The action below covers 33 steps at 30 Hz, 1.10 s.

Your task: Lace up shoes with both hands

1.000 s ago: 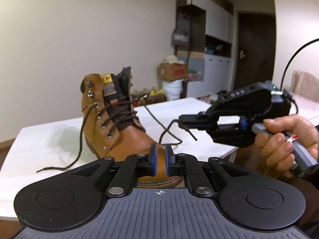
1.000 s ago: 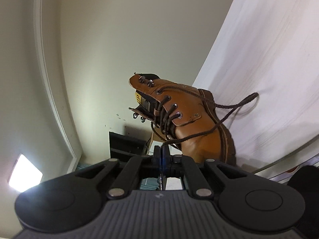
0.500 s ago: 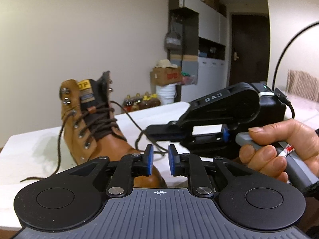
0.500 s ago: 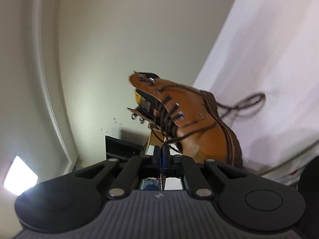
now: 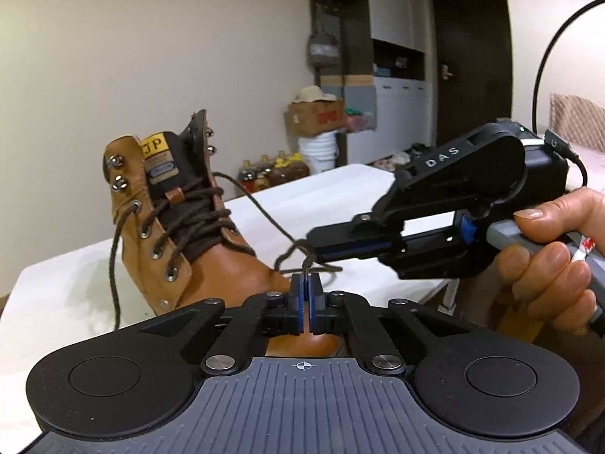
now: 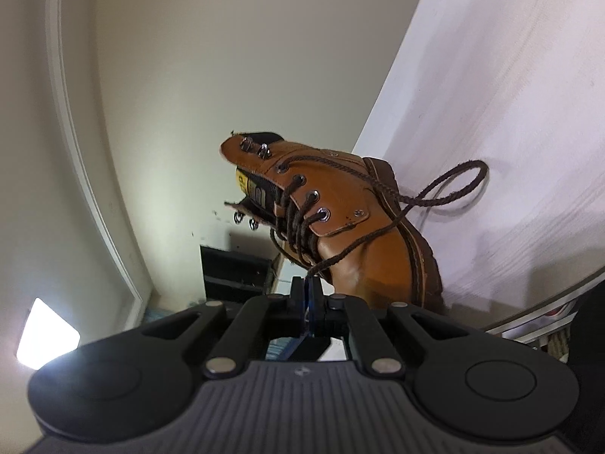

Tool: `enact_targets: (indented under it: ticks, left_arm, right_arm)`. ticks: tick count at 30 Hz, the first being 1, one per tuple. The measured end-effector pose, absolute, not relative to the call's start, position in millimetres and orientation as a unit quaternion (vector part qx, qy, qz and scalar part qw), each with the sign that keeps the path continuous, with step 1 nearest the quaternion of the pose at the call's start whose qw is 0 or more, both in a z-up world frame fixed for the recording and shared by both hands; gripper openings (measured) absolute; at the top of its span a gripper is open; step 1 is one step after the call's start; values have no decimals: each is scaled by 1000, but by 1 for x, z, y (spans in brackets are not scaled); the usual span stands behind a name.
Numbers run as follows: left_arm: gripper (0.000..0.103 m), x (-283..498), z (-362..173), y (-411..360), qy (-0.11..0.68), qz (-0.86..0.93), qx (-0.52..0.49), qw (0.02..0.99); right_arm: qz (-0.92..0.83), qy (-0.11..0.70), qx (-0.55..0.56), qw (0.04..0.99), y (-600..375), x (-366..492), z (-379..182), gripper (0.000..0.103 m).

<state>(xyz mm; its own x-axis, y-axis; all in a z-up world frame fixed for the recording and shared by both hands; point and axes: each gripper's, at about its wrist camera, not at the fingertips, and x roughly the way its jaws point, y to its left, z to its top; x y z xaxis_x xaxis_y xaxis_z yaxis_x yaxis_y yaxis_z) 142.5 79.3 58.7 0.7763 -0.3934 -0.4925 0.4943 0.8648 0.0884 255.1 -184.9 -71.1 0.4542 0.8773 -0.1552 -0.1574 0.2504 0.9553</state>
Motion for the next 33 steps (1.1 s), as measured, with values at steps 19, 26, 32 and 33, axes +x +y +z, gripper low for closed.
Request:
enact_targets:
  ticks: [19, 26, 32, 33]
  left_arm:
    - [2, 158, 52, 158, 242, -346, 209, 882]
    - [2, 160, 53, 166, 235, -376, 240, 864]
    - [2, 163, 51, 169, 232, -382, 234, 864]
    - [2, 163, 51, 169, 232, -381, 233, 864]
  right_arm:
    - [527, 195, -199, 803, -67, 221, 8, 22]
    - [556, 151, -372, 728, -27, 211, -1, 22]
    - [563, 157, -400, 706, -13, 214, -11, 5]
    - [564, 162, -391, 709, -14, 215, -11, 4]
